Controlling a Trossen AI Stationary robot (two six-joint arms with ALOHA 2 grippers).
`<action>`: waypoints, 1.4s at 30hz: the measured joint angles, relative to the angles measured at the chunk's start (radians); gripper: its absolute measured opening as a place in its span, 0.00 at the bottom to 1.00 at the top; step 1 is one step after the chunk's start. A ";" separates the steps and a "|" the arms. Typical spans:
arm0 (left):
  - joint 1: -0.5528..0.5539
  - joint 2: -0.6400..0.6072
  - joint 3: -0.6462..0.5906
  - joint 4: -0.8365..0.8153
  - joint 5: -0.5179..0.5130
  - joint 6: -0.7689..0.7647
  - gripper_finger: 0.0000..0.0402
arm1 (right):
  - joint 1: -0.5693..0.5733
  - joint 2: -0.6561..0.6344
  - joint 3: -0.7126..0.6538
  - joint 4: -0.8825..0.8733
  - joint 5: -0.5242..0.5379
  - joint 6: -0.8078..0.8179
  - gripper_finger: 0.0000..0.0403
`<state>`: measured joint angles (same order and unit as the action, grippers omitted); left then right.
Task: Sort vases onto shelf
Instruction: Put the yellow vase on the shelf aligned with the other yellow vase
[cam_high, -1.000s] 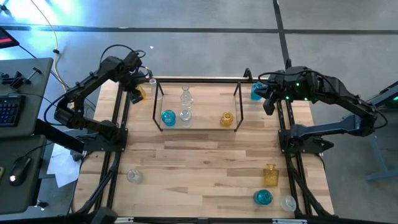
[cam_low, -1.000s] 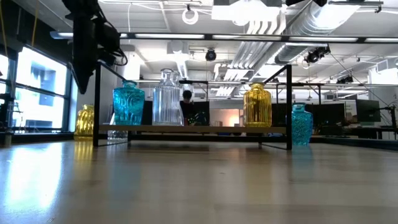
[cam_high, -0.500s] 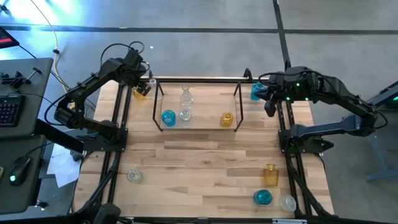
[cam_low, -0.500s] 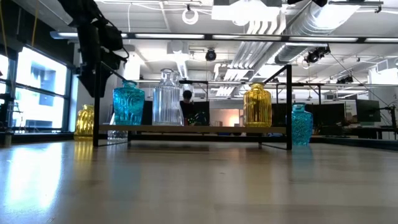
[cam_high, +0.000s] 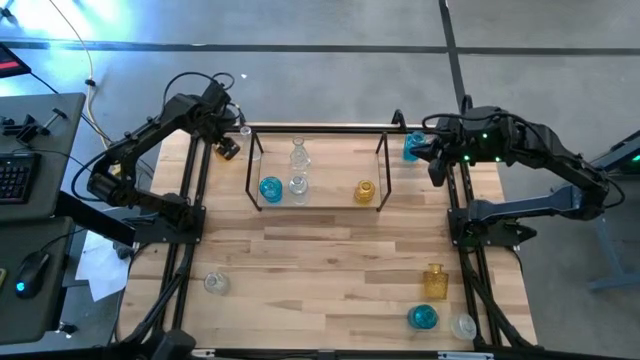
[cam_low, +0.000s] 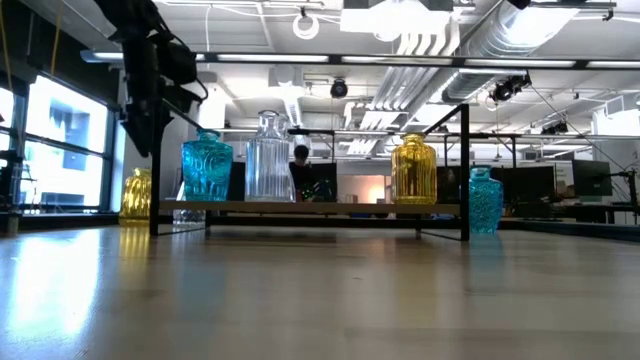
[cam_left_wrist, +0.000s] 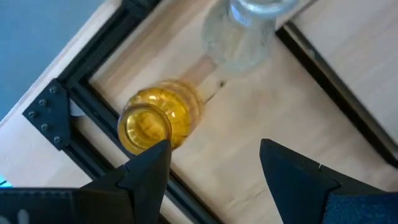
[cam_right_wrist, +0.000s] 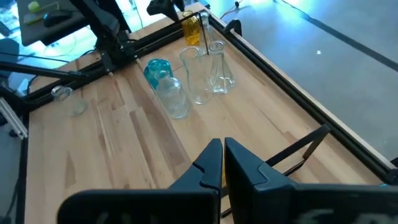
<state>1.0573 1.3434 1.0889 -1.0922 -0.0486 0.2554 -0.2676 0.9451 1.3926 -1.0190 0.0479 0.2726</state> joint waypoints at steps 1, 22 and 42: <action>0.000 0.004 0.000 -0.008 0.000 0.008 0.59 | 0.000 0.000 0.000 0.003 -0.001 0.003 0.00; -0.047 0.038 -0.054 0.007 -0.105 -0.012 0.59 | 0.000 -0.004 0.000 0.104 -0.056 0.019 0.00; -0.057 0.050 -0.018 0.096 -0.157 -0.115 0.59 | 0.000 -0.004 0.000 0.109 -0.056 0.025 0.00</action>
<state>0.9998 1.3936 1.0713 -0.9962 -0.2056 0.1402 -0.2676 0.9409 1.3926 -0.9096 -0.0082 0.2981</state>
